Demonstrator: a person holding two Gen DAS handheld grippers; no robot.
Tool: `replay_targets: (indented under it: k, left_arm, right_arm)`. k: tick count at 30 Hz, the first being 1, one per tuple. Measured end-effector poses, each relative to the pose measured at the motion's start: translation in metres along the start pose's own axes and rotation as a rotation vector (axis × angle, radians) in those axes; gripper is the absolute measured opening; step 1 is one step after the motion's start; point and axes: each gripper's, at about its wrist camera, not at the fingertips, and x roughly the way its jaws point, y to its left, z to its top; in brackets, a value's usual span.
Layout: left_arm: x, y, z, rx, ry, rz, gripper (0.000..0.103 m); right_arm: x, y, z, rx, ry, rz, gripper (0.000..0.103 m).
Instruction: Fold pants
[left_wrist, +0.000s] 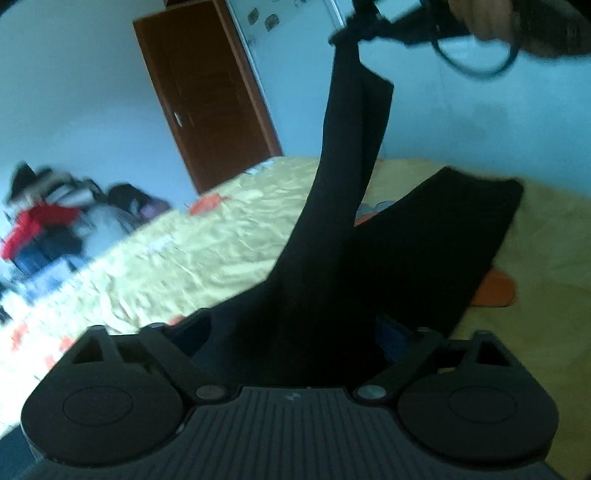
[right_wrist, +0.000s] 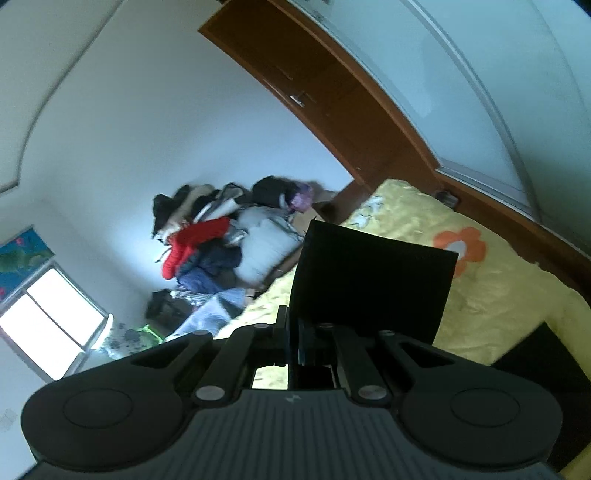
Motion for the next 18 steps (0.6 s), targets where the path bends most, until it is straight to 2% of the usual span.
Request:
replay_targets:
  k: [1,2,3,4,6,9,12,15,17,18]
  left_arm:
    - [0.003,0.000,0.000,-0.002,0.007,0.002,0.058]
    - [0.007,0.003,0.000,-0.026,0.026,-0.018,0.046]
    - [0.012,0.008,0.000,-0.067,0.052,-0.056,0.027]
    - [0.016,0.015,-0.001,-0.124,0.078,-0.100,0.018]
    - [0.023,0.030,-0.006,-0.232,0.101,-0.160,0.011]
    - [0.029,0.044,-0.003,-0.283,0.097,-0.126,0.007]
    - [0.024,0.062,0.010,-0.358,0.047,-0.090,0.007]
    - [0.012,0.077,0.026,-0.418,-0.050,-0.058,0.007]
    - [0.005,0.074,0.032,-0.401,-0.100,-0.046,0.007]
    - [0.006,0.066,0.033,-0.359,-0.091,-0.064,0.006]
  right_arm:
    - [0.000,0.001,0.001,0.000,0.001,0.007,0.005]
    - [-0.001,0.001,0.003,-0.004,0.000,0.009,0.005]
    - [-0.001,-0.001,0.002,-0.006,-0.005,0.006,0.005]
    - [-0.001,-0.003,0.003,-0.006,-0.005,0.000,0.005]
    - [0.001,-0.011,0.005,0.007,-0.006,-0.012,0.005]
    - [0.012,-0.024,0.007,0.038,0.020,-0.037,0.005]
    - [0.029,-0.029,0.010,0.047,0.044,-0.067,0.005]
    - [0.021,-0.017,0.014,0.004,-0.026,-0.036,0.005]
    - [0.000,-0.015,0.013,-0.011,-0.120,0.063,0.005]
    - [-0.012,-0.018,0.009,-0.023,-0.160,0.082,0.005]
